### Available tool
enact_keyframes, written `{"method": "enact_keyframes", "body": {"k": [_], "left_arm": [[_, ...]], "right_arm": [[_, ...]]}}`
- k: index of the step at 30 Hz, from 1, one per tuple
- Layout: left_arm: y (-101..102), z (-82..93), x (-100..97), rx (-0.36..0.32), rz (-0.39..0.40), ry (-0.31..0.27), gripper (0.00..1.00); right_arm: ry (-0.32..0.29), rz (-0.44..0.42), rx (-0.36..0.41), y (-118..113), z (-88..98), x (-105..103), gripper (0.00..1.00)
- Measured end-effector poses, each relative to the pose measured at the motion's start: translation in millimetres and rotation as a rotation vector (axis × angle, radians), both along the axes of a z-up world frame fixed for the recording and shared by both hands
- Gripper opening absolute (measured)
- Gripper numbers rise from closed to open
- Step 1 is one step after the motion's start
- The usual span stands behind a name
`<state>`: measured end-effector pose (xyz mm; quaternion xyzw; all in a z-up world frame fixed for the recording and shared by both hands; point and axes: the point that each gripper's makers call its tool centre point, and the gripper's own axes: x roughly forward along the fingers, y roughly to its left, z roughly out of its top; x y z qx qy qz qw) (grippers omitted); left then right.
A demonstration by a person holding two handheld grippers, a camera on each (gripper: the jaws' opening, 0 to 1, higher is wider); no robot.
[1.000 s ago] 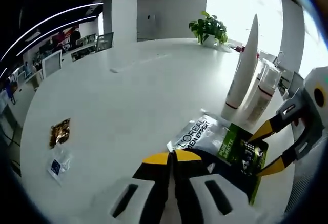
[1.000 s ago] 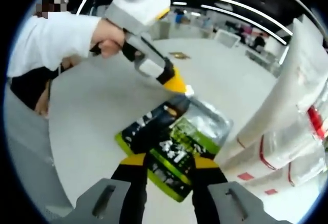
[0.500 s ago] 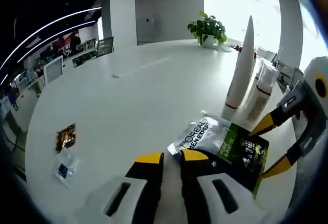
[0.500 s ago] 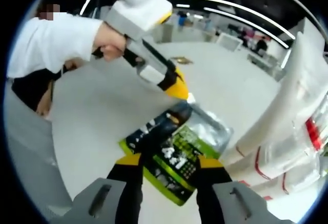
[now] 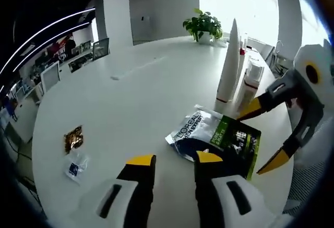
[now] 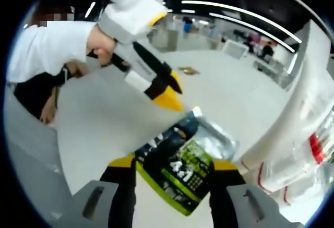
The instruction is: Arrange the skincare products in the storage area until every visible bottle or jar stands upright without overlapping.
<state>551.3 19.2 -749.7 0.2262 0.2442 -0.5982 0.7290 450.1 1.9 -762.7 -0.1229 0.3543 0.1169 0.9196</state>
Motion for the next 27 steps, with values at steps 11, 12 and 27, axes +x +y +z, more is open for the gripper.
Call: {"method": "enact_keyframes", "body": {"k": [11, 12, 27], "left_arm": [[27.2, 27.4, -11.8, -0.012, -0.005, -0.022, 0.49], [28.6, 29.3, -12.3, -0.013, -0.005, -0.024, 0.50], [57.6, 63.1, -31.6, -0.059, 0.027, -0.074, 0.59]], "right_arm": [[-0.054, 0.023, 0.013, 6.3, 18.2, 7.3, 0.60], [-0.059, 0.026, 0.014, 7.2, 19.9, 7.9, 0.61], [-0.090, 0.082, 0.015, 19.2, 36.7, 8.7, 0.67]]}}
